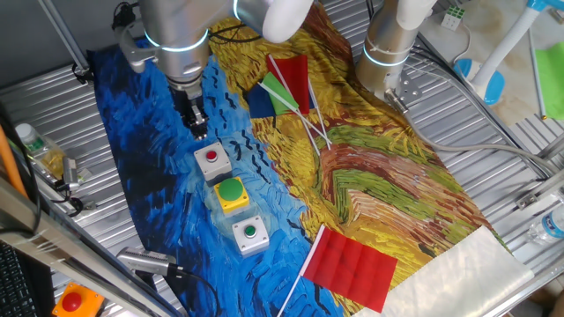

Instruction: Press three buttons from left to right in sequence

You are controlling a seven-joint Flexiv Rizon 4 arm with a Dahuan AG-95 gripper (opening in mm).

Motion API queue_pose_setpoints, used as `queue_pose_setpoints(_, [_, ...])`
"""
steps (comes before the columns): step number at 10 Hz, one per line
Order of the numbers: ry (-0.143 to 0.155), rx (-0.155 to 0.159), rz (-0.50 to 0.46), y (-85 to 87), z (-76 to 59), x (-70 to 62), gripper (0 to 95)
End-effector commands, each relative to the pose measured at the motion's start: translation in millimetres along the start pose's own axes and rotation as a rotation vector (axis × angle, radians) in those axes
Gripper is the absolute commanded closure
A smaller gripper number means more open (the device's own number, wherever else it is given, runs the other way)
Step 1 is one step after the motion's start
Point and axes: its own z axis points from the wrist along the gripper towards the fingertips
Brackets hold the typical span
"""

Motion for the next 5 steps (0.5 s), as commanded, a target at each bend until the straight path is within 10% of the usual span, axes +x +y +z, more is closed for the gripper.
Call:
queue_pose_setpoints(1, [-0.002, -0.005, 0.007, 1.9, 5.1, -1.6, 19.0])
queue_pose_setpoints(5, [-0.015, -0.005, 0.01, 5.8, 15.6, 2.3, 19.0])
